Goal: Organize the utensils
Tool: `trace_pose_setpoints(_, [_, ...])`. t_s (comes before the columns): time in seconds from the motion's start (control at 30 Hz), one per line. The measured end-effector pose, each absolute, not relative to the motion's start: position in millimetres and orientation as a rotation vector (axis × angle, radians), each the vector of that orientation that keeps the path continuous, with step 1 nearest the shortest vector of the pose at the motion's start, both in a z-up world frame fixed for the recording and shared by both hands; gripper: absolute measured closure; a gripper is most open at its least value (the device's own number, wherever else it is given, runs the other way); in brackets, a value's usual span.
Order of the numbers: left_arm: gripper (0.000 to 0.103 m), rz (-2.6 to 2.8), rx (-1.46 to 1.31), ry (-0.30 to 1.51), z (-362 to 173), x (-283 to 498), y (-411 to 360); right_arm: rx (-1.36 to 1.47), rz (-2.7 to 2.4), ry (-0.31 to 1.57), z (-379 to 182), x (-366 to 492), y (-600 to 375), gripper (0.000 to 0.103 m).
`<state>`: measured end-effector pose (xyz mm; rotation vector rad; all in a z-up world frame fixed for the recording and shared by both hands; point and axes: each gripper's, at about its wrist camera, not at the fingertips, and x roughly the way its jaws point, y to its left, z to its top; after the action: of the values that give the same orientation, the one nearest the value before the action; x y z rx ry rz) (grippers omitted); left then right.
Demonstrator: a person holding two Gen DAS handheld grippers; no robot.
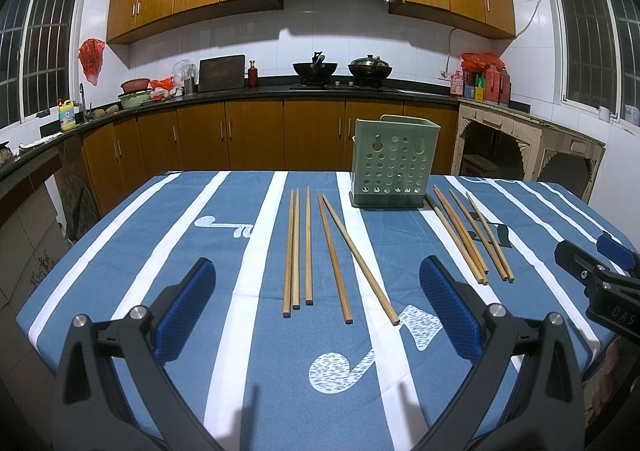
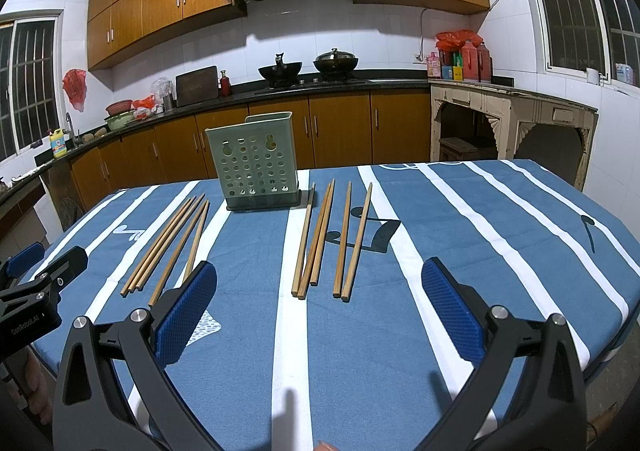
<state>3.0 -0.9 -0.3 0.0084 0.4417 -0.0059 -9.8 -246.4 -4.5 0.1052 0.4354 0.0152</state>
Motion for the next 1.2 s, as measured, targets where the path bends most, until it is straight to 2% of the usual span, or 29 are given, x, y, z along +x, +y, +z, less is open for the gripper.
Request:
trace_pose_setpoints(0.7, [0.004,0.015,0.008,0.472,-4.6,12.5,0.2,0.100,0.000,0.456,-6.7,0.8,-251.5,0.002])
trace_pose_setpoints(0.93, [0.004,0.032,-0.045,0.585,-17.0,37.9,20.2,0.158,-0.025,0.602,-20.5,45.1,-269.9,0.002])
trace_pose_setpoints(1.0, [0.004,0.033,-0.070,0.620,-19.3,45.8,28.7,0.186,-0.022,0.658,-26.5,59.2,-275.0,0.012])
trace_pose_setpoints(1.07, [0.004,0.036,-0.081,0.643,-22.6,56.2,37.3,0.194,-0.038,0.710,-32.1,72.4,-277.3,0.029])
trace_pose_setpoints(1.2, [0.004,0.022,-0.123,0.674,-24.1,76.0,54.4,0.192,-0.046,0.789,-41.8,97.5,-279.1,0.046])
